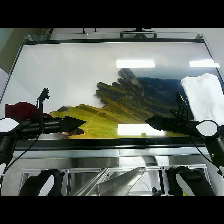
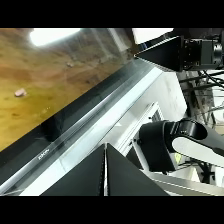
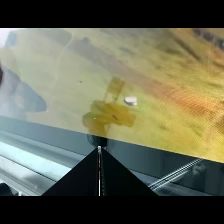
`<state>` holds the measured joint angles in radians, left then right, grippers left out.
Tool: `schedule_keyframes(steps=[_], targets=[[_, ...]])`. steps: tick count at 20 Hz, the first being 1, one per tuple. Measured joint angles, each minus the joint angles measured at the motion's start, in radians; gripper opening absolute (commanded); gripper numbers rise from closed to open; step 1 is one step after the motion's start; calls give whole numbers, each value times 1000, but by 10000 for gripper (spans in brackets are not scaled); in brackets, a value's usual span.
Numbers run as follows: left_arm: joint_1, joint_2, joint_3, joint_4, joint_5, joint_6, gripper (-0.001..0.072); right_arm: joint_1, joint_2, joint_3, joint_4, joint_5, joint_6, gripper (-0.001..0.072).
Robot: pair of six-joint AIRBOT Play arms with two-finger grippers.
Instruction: Fold the shirts.
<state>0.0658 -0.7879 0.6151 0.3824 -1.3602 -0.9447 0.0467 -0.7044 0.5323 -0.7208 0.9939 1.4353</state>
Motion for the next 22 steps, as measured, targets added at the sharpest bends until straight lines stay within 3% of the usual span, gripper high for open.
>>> schedule_keyframes(steps=[4, 5, 6, 7, 8, 9, 16, 22], targets=[[0, 0, 0, 0, 0, 0, 23, 0, 0, 0, 0, 1, 0, 22], [0, 0, 0, 0, 0, 0, 85, 0, 0, 0, 0, 1, 0, 22], [0, 0, 0, 0, 0, 0, 346, 0, 0, 0, 0, 1, 0, 22], [0, 0, 0, 0, 1, 0, 456, 0, 0, 0, 0, 1, 0, 22], [0, 0, 0, 0, 6, 0, 681, 0, 0, 0, 0, 1, 0, 22], [0, 0, 0, 1, 12, 0, 710, 0, 0, 0, 0, 1, 0, 22], [36, 0, 71, 64, 64, -27, 710, 0, 0, 0, 0, 1, 0, 22], [316, 0, 263, 296, 31, -169, 710, 0, 0, 0, 0, 1, 0, 22]])
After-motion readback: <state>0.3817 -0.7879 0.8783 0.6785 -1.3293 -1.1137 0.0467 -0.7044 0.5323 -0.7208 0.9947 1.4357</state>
